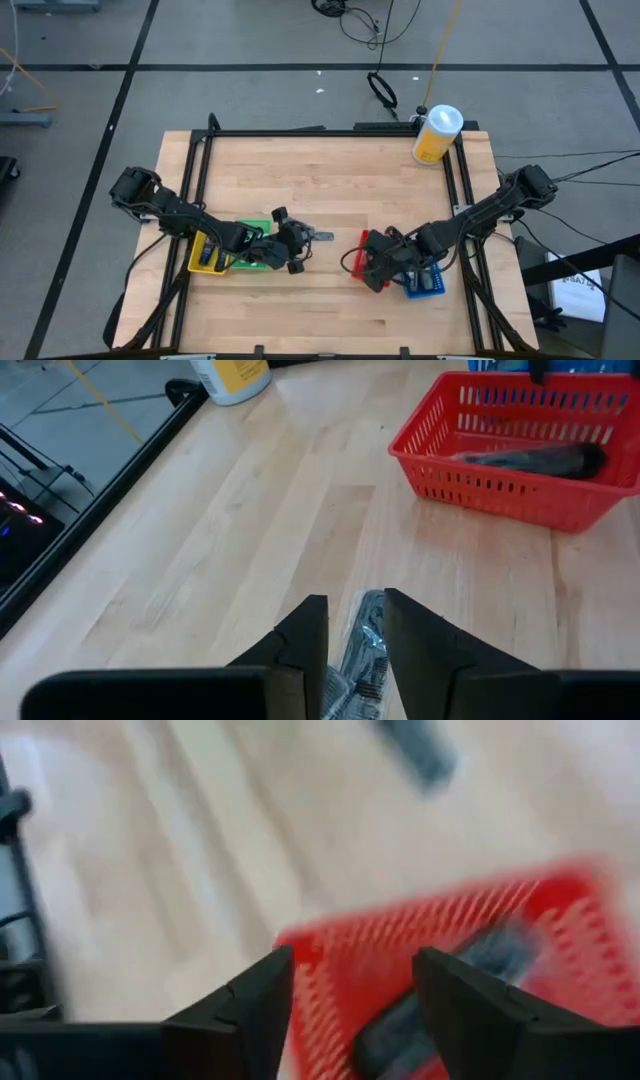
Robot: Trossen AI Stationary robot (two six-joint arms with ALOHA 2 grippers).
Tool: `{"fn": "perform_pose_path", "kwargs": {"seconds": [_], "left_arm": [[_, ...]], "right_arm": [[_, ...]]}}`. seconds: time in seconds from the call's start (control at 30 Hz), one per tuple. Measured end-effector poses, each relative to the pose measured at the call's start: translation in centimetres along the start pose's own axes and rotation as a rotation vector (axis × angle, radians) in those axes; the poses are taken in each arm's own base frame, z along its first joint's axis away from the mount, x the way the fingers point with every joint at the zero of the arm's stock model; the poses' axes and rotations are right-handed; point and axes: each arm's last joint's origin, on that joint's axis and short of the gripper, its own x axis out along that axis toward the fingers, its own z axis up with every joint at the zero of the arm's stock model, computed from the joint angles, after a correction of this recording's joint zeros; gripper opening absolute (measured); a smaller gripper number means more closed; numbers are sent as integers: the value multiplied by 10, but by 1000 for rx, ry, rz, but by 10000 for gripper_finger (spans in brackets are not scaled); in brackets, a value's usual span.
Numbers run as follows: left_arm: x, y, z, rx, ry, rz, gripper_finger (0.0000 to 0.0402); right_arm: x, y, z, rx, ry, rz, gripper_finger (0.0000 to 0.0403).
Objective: Pick & Place Travel size toiletries
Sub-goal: Put the black comb into the red bin
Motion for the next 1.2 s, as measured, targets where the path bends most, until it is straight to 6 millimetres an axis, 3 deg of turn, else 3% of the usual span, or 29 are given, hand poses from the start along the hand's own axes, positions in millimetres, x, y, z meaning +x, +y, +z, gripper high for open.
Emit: {"fn": "perform_pose_path", "kwargs": {"seconds": [0.2, 0.37, 0.5, 0.73, 0.9, 1.03, 1.2], "left_arm": [[-4, 5, -1, -5, 30, 14, 97], [5, 22, -8, -13, 143, 32, 97], [22, 46, -12, 57, 261, -143, 109], [48, 85, -19, 166, 315, -398, 210], [65, 103, -34, 225, 373, -481, 273], [79, 111, -46, 245, 397, -519, 271], [90, 115, -59, 270, 426, -569, 228]], "right_arm": [[12, -5, 1, -316, -327, -110, 214], [31, -20, 12, -465, -509, 70, 208], [37, -34, 13, -511, -609, 231, 199], [40, -42, 6, -557, -649, 262, 186], [39, -40, 2, -567, -643, 273, 180], [39, -39, 2, -569, -643, 276, 176], [39, -39, 1, -573, -639, 274, 175]]}}
